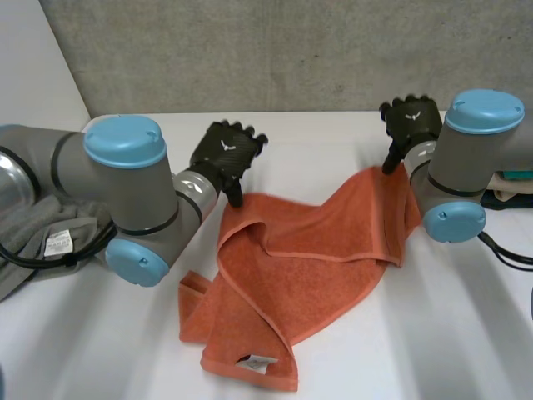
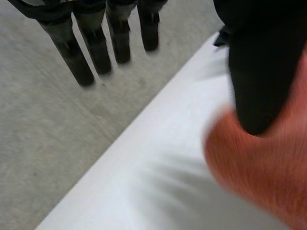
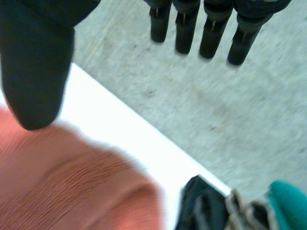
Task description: Fold the laundry.
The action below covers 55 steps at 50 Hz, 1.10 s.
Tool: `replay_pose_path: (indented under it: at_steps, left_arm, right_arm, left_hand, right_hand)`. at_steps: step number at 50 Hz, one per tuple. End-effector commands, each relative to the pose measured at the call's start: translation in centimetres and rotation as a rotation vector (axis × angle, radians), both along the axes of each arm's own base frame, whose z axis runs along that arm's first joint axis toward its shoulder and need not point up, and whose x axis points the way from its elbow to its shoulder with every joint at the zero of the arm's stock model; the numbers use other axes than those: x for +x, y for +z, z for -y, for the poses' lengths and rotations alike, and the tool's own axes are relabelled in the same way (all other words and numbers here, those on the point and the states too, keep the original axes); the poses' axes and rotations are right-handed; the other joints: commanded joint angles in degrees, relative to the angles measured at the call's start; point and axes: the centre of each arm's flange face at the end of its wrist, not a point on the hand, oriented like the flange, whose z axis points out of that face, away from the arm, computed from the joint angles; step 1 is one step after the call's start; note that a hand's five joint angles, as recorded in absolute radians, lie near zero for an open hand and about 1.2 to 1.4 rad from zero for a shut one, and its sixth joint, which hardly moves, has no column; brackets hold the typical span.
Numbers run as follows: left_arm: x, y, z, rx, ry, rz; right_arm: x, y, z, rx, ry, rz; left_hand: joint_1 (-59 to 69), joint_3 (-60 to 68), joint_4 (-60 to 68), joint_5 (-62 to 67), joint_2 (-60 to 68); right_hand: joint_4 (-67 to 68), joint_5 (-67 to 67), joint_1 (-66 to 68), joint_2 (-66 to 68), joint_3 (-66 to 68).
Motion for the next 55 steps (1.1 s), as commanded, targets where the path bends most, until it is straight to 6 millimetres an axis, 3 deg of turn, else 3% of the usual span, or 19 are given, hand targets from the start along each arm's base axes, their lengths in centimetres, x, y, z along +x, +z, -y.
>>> replay_pose_path:
  at_steps: [1,6,10,15,18,22,30,36,43,46,48,49,52,55]
  left_arm:
    - [2.6,3.8,-2.4,0.057,0.104,-0.083]
    - [5.3,5.3,-5.7,0.150,0.168,-0.140]
    - [7.1,5.1,-9.4,0.261,0.163,-0.129]
    - [8.4,1.8,-15.6,0.495,0.044,0.004]
    - [9.1,-0.1,-18.2,0.597,-0.001,0.073]
    - [9.8,-2.1,-19.7,0.642,-0.007,0.132]
    - [9.9,-4.5,-18.5,0.502,0.021,0.214]
    - [9.2,-5.4,-18.2,0.442,-0.001,0.234]
    - [8.0,-7.0,-17.9,0.404,-0.022,0.216]
    - [7.6,-7.5,-17.2,0.371,-0.009,0.195]
    - [7.5,-7.4,-16.7,0.347,0.006,0.177]
    - [7.5,-7.2,-16.1,0.326,0.033,0.160]
    - [7.9,-6.4,-14.9,0.292,0.089,0.121]
    - [8.7,-3.8,-13.7,0.240,0.143,0.039]
  right_arm:
    - [-0.8,3.4,-1.5,-0.042,0.024,-0.076]
    - [-1.7,4.3,-4.5,0.058,0.102,-0.173]
    - [-2.8,3.6,-6.9,0.190,0.168,-0.262]
    - [-4.0,1.4,-9.4,0.409,0.243,-0.238]
    - [-4.3,-0.2,-10.2,0.485,0.271,-0.197]
    - [-4.5,-2.1,-9.7,0.478,0.294,-0.173]
    - [-4.0,-5.3,-8.4,0.411,0.320,-0.165]
    - [-3.4,-6.7,-7.7,0.383,0.339,-0.169]
    - [-3.0,-7.6,-6.9,0.363,0.342,-0.190]
    - [-3.0,-7.6,-6.3,0.343,0.332,-0.197]
    - [-3.1,-7.3,-6.0,0.333,0.322,-0.197]
    - [-3.2,-6.9,-5.7,0.318,0.311,-0.192]
    - [-3.6,-5.9,-5.5,0.294,0.294,-0.189]
    - [-4.3,-4.0,-5.2,0.258,0.263,-0.189]
  left_hand:
    - [-1.8,-6.5,-5.7,-6.6,-5.6]
    - [-1.8,-6.5,-5.7,-6.6,-5.6]
    - [-1.8,-6.5,-5.7,-6.6,-5.6]
    - [-1.6,-6.3,-5.5,-6.3,-5.4]
    - [-1.6,-6.3,-5.5,-6.3,-5.4]
    - [-1.5,-6.1,-5.3,-6.2,-5.2]
    - [1.7,-2.9,-2.2,-3.0,-2.1]
    - [7.6,2.9,3.7,2.9,3.8]
    - [29.3,24.6,25.4,24.6,25.5]
    - [50.0,45.3,46.1,45.2,46.2]
    - [64.4,59.7,60.5,59.7,60.6]
    - [68.1,63.5,64.2,63.4,64.3]
    - [68.2,63.5,64.3,63.4,64.4]
    - [68.2,63.5,64.3,63.4,64.4]
  right_hand:
    - [-5.6,-5.0,-4.1,-4.6,-5.4]
    - [-5.6,-5.0,-4.1,-4.6,-5.4]
    - [-5.6,-5.0,-4.1,-4.6,-5.4]
    - [4.8,5.4,6.3,5.8,5.0]
    - [9.0,9.6,10.5,10.0,9.2]
    - [12.7,13.3,14.2,13.7,12.9]
    - [15.4,16.1,16.9,16.4,15.6]
    - [20.6,21.3,22.1,21.6,20.8]
    - [33.5,34.2,35.1,34.6,33.8]
    - [47.3,48.0,48.8,48.3,47.5]
    - [64.3,64.9,65.8,65.3,64.5]
    - [64.4,65.0,65.9,65.4,64.6]
    - [64.4,65.0,65.9,65.4,64.6]
    - [64.4,65.0,65.9,65.4,64.6]
